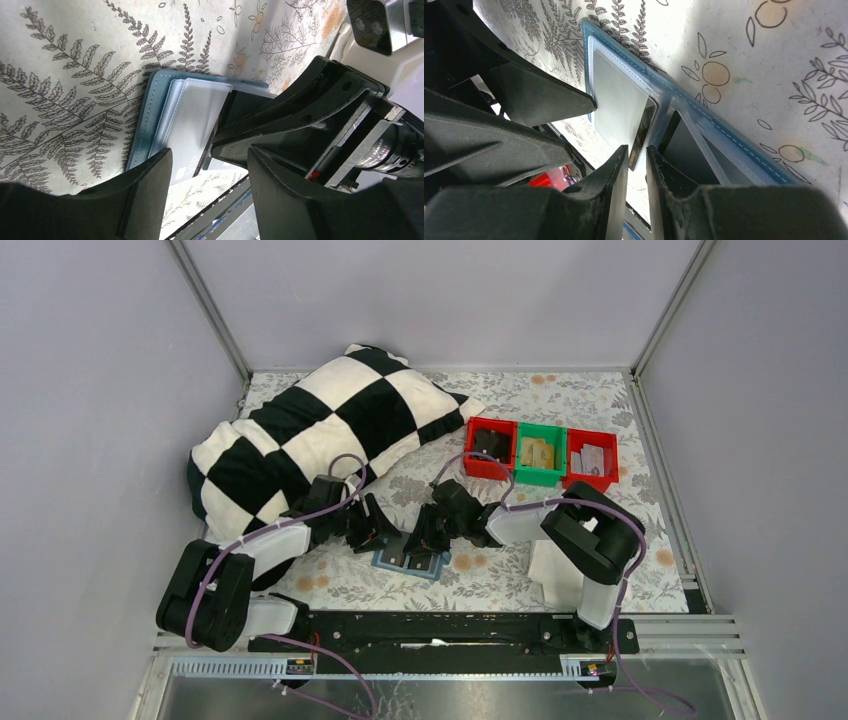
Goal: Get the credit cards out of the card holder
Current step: Remove the credit card from the card holder.
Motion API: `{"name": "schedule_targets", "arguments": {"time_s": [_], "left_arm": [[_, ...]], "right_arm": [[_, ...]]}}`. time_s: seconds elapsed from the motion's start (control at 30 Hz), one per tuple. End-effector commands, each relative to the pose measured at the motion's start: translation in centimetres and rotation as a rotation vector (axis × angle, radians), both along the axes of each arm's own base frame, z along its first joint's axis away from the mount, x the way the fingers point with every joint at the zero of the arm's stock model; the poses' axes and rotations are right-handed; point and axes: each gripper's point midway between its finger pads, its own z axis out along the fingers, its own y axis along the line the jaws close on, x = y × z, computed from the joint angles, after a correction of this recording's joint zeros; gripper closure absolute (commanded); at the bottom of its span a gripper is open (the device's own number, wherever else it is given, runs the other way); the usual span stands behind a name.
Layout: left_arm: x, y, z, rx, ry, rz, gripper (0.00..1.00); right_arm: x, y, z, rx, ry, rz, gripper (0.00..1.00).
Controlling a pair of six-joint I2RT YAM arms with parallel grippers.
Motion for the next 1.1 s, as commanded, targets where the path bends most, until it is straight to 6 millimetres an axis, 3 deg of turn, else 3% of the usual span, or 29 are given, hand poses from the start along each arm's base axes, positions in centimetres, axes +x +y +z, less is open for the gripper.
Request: {"name": "schedule_targets", "arguments": {"time_s": [0.0, 0.17, 0.37, 0.5, 0.87, 1.07], "left_arm": [[-0.8, 0.3, -1.1, 0.023, 0.019, 0.008, 0.38], [-1.2, 0.2, -1.0, 0.009, 0.021, 0.021, 0.38], [-1.8, -0.1, -1.3, 0.005, 0.033, 0.007, 0.38], [-1.8, -0.2, -1.3, 0.006, 0.032, 0.002, 0.38], [-0.8, -0.1, -0.2, 0.031, -0.004, -0.003, 0.38], [0.3, -0.1, 0.9, 0.057, -0.040, -0.004, 0.38]], "right_arm": [[1.0, 0.8, 0.5, 0.035, -0.001, -0.016, 0.74], [0.9, 0.6, 0.5, 0.048, 0.001, -0.019, 0.81], [0.9, 0.6, 0.2, 0.061, 0.013, -0.022, 0.75], [0.8, 0.4, -0.1, 0.062, 0.023, -0.025, 1.00], [1.0, -2.8, 0.2, 0.050, -0.005, -0.084, 1.00], [1.0, -2.3, 0.9, 0.080, -0.010, -0.066, 1.00]]}}
